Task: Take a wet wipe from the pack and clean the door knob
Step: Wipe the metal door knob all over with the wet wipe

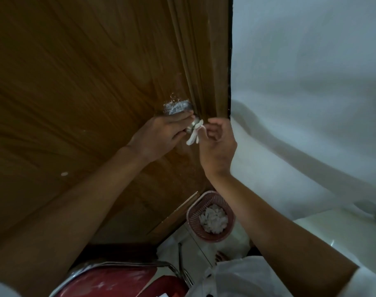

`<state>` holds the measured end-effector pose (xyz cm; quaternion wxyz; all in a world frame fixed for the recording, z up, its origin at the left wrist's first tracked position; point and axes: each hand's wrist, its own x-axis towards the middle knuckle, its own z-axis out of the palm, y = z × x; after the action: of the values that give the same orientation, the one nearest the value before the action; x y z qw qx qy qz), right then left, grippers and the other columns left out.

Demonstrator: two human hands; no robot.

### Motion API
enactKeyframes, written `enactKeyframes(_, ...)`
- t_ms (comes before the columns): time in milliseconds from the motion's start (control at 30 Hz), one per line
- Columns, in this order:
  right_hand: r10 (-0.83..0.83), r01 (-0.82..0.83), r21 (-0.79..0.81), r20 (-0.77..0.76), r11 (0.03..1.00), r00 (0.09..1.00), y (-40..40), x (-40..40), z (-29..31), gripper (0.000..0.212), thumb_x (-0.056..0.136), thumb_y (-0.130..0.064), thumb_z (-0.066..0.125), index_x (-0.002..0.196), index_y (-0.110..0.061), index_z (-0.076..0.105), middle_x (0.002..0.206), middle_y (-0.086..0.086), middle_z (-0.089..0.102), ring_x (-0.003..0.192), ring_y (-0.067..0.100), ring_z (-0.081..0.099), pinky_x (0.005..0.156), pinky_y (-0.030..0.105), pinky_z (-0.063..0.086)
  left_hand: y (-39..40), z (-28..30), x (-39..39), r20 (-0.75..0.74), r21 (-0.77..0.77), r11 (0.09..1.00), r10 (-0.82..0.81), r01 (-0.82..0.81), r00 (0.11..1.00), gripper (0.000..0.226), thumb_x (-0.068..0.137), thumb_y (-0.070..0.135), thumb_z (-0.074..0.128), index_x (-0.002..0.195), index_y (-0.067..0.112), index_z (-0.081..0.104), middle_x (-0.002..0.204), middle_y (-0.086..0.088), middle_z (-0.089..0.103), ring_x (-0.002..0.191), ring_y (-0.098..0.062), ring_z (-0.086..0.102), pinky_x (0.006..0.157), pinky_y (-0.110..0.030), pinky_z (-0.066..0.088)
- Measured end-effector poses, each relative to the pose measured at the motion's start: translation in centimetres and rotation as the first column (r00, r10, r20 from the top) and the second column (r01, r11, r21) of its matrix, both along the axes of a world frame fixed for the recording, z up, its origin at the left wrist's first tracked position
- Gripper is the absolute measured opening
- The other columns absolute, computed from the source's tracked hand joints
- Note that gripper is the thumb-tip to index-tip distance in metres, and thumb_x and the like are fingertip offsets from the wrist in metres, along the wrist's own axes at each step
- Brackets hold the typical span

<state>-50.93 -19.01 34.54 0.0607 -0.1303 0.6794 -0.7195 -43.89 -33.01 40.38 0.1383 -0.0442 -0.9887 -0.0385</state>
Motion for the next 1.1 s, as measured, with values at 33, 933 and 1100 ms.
enactKeyframes(33,0.002,-0.001,0.014,-0.015,1.0,1.0,0.0,-0.2,-0.1,0.013,0.09,-0.008,0.072,0.103,-0.009,0.069,0.097,0.003,0.072,0.086,0.007,0.069,0.071,0.009,0.052,0.1,0.0,0.0,0.004,0.0,1.0,0.002,-0.002,1.0,0.049,0.088,0.002,0.075,0.135,0.001,0.061,0.142,-0.016,0.058,0.119,-0.028,0.066,0.092,-0.045,0.06)
enactKeyframes(933,0.039,-0.039,0.021,0.008,0.999,0.999,0.0,0.6,0.3,0.013,0.09,-0.004,0.071,0.102,-0.005,0.074,0.094,0.005,0.075,0.077,-0.005,0.067,0.064,0.006,0.051,-0.2,-0.3,0.0,-0.017,-0.006,1.0,-0.014,0.013,1.0,0.049,0.087,0.001,0.076,0.133,-0.001,0.062,0.14,-0.018,0.058,0.12,-0.03,0.065,0.091,-0.048,0.059)
enactKeyframes(1100,0.012,-0.014,0.024,0.079,1.0,0.997,0.0,0.2,0.2,0.013,0.09,-0.007,0.071,0.103,-0.006,0.074,0.096,0.006,0.074,0.081,0.002,0.068,0.065,0.006,0.051,-0.1,-0.2,0.0,-0.012,-0.002,1.0,-0.01,0.01,1.0,0.051,0.085,0.0,0.077,0.134,-0.001,0.062,0.141,-0.017,0.058,0.121,-0.029,0.065,0.092,-0.047,0.059)
